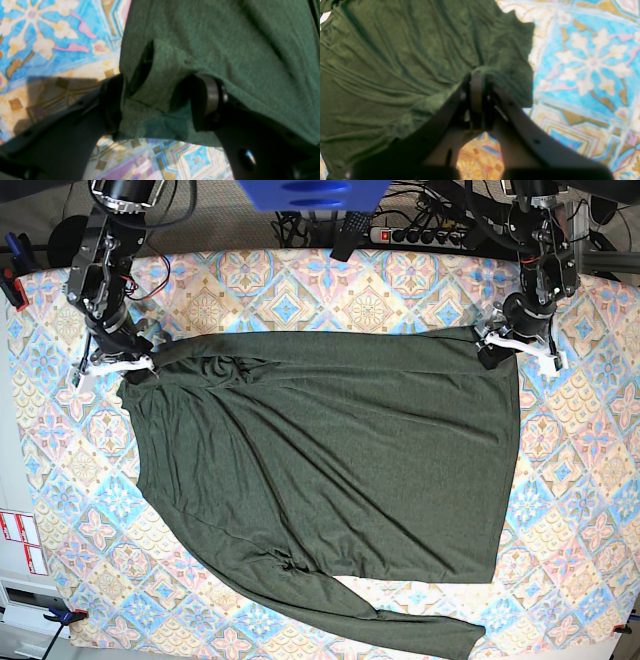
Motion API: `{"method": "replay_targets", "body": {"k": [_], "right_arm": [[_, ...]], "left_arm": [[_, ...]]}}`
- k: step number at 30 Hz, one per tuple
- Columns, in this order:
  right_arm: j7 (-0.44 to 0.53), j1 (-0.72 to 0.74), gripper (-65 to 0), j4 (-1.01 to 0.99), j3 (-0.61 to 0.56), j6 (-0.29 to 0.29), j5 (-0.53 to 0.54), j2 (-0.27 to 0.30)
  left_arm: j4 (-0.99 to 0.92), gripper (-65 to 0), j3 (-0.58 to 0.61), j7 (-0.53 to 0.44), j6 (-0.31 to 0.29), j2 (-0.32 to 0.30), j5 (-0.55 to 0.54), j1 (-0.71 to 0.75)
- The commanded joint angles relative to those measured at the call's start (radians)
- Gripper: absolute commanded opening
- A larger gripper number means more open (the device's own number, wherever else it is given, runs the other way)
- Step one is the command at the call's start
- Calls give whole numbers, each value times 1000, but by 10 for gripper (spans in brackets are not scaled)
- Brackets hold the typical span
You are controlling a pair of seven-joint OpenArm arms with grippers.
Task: Fold the T-shirt properly
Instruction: 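Carry the lifted hem with both grippers toward the collar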
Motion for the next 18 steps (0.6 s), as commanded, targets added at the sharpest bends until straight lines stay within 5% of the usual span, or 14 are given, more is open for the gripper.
{"method": "replay_targets", "body": {"k": [1, 11, 18], "right_arm": [[18, 6, -650, 16, 5, 8, 4, 9], [18, 6, -650, 16, 5, 8, 6, 9], [17, -8, -650, 25, 5, 8, 6, 9]], "left_arm": [[0, -264, 1, 25, 7, -4, 2, 4], [5, -650, 0, 33, -30, -12, -5, 13], [49, -650, -8, 33, -32, -49, -8, 83]]}}
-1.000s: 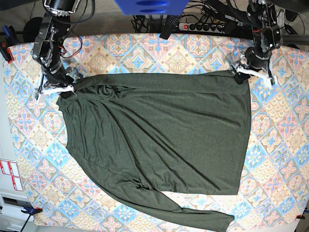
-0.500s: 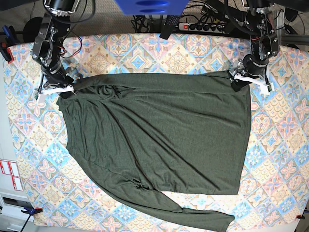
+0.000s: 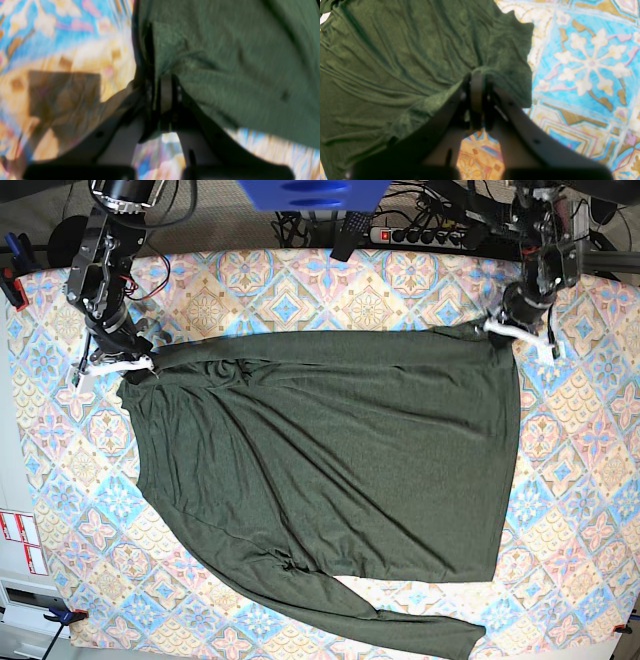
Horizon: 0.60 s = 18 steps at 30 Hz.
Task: Fold the T-shirt properly
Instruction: 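Carry the lifted hem with both grippers toward the collar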
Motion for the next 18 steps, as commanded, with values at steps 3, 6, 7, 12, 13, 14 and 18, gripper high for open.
{"method": "replay_targets", "body": {"k": [3, 6, 7, 12, 13, 14, 18], "right_arm": [[17, -37, -650, 23, 5, 8, 5, 9], [20, -78, -650, 23, 7, 8, 5, 9], [21, -92, -650, 25, 8, 8, 5, 9], [26, -167, -650, 80, 11, 8, 5, 9], [26, -181, -650, 100, 11, 8, 5, 9], [26, -195, -650, 125, 11, 8, 5, 9], [26, -219, -650, 220, 13, 8, 5, 9]], "left_arm": [[54, -650, -9, -8, 5, -34, 3, 44], [97, -650, -31, -5, 4, -51, 2, 92], [111, -650, -37, -3, 4, -54, 2, 104], [188, -650, -83, -3, 2, -74, 2, 190], [200, -650, -89, -3, 1, -76, 2, 205], [215, -650, -90, -3, -8, -76, 2, 218], [243, -650, -132, -3, -30, -76, 2, 247]]}}
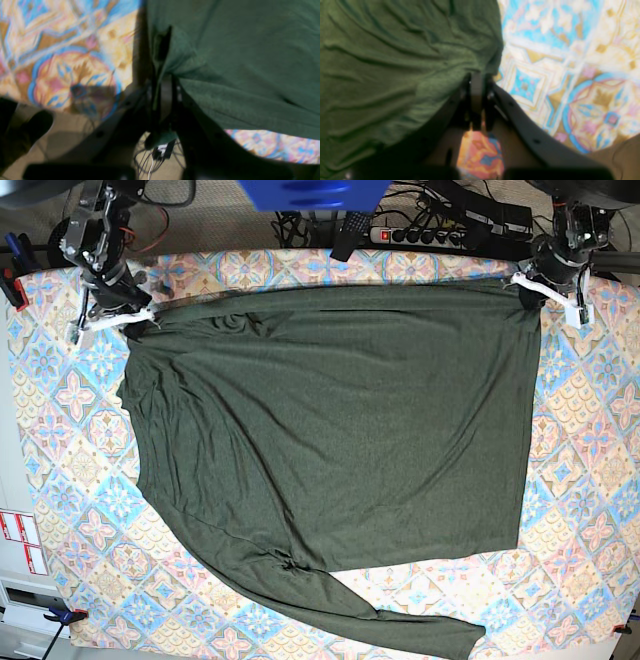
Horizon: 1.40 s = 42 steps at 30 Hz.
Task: Fold the T-shirt properly
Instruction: 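Carry the lifted hem with both grippers toward the collar, then lower the hem with both grippers onto the shirt body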
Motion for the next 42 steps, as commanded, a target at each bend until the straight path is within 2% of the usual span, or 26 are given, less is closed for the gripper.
{"method": "replay_targets", "body": {"k": [1, 8, 12, 18, 32, 40, 42], "right_arm": [[26, 0, -650, 40, 9, 6, 2, 9], [21, 29, -650, 70, 3, 6, 2, 9], [20, 101, -650, 64, 1, 6, 2, 9], [20, 180, -650, 41, 0, 6, 0, 9], [29, 390, -650, -209, -54, 6, -3, 9], [29, 506, -649, -353, -54, 6, -3, 9], [31, 540, -649, -390, -54, 6, -3, 9]], "left_arm": [[16, -650, -24, -22, 9, -16, 5, 7], [71, -650, -105, -25, 7, -13, 5, -7], [71, -650, -145, -21, 9, -11, -15, -87], [53, -650, -144, -21, 12, -11, -25, -182], [-220, -650, -139, -21, 13, -14, -20, -443], [-302, -650, -133, -21, 10, -11, 77, -544], [-334, -650, -90, -24, 10, -14, 93, -570]]}}
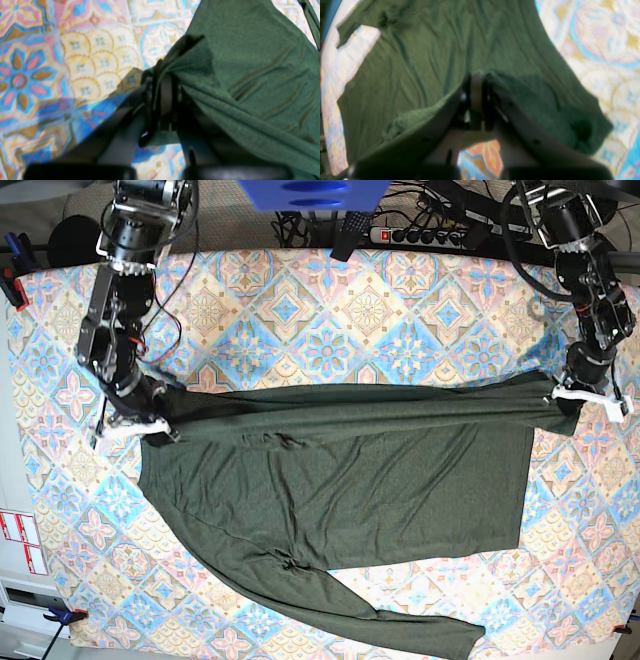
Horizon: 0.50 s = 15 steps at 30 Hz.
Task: Fold the T-shirt properly
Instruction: 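Lower the hem with both grippers onto the shirt body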
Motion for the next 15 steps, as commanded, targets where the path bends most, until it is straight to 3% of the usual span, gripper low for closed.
{"method": "replay_targets", "body": {"k": [1, 6, 9, 11, 15], "right_arm": [[38, 33, -648, -2, 6, -4, -5, 15], [38, 84, -646, -87, 6, -4, -5, 15], [36, 85, -607, -93, 4, -4, -5, 15], [30, 82, -562, -88, 4, -4, -5, 15], [27, 81, -466, -22, 4, -4, -5, 15]], "left_arm": [[-1, -650, 12, -30, 7, -21, 10, -26], [-69, -650, 67, -32, 7, -18, 56, -87], [-74, -633, 92, -27, 10, -18, 67, -98], [-72, -564, 106, -27, 13, -18, 67, -98], [-69, -365, 101, -26, 37, -22, 67, -86]]}}
